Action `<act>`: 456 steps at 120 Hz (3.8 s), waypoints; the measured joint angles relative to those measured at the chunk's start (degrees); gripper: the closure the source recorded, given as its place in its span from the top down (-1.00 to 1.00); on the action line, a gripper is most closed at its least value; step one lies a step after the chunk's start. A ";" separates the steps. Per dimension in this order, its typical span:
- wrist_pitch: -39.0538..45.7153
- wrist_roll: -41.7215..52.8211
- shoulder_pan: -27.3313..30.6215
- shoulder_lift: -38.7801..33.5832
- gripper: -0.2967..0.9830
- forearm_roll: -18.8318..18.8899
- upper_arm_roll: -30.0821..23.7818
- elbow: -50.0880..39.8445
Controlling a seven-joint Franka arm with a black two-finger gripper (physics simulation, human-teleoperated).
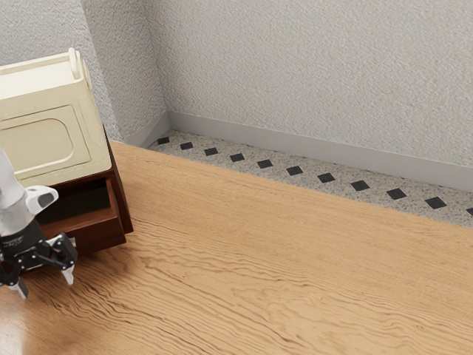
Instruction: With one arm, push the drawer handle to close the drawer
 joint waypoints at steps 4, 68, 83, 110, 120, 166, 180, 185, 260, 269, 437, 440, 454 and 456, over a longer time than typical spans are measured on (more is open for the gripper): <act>0.34 -0.61 0.45 0.13 0.48 -0.04 -0.31 0.01; 5.79 -6.67 3.73 6.64 -0.63 1.84 -1.77 2.90; 7.64 -7.44 4.31 8.14 -0.66 2.26 -2.32 3.53; 12.88 -8.44 5.52 9.44 -0.68 6.49 -3.34 3.63; 14.58 -8.79 5.93 10.60 -0.69 7.28 -3.58 3.66; 21.18 -9.90 7.53 15.82 -0.69 8.18 -4.12 5.20; 22.00 -10.14 8.64 16.78 -0.69 8.28 -4.11 6.03; 22.19 -10.20 9.06 17.17 -0.69 8.35 -4.08 6.54; 24.36 -10.54 11.87 25.31 -0.69 12.14 -4.04 12.61; 24.62 -10.52 11.90 26.13 -0.69 12.22 -3.99 13.47; 30.57 -12.01 15.02 34.41 -0.69 12.54 -3.66 20.76; 30.69 -12.61 14.80 34.47 -0.69 11.88 -3.64 20.78; 31.26 -18.83 13.71 34.82 -0.69 11.72 -3.69 20.92; 31.27 -19.61 13.61 34.85 -0.69 11.85 -3.70 20.95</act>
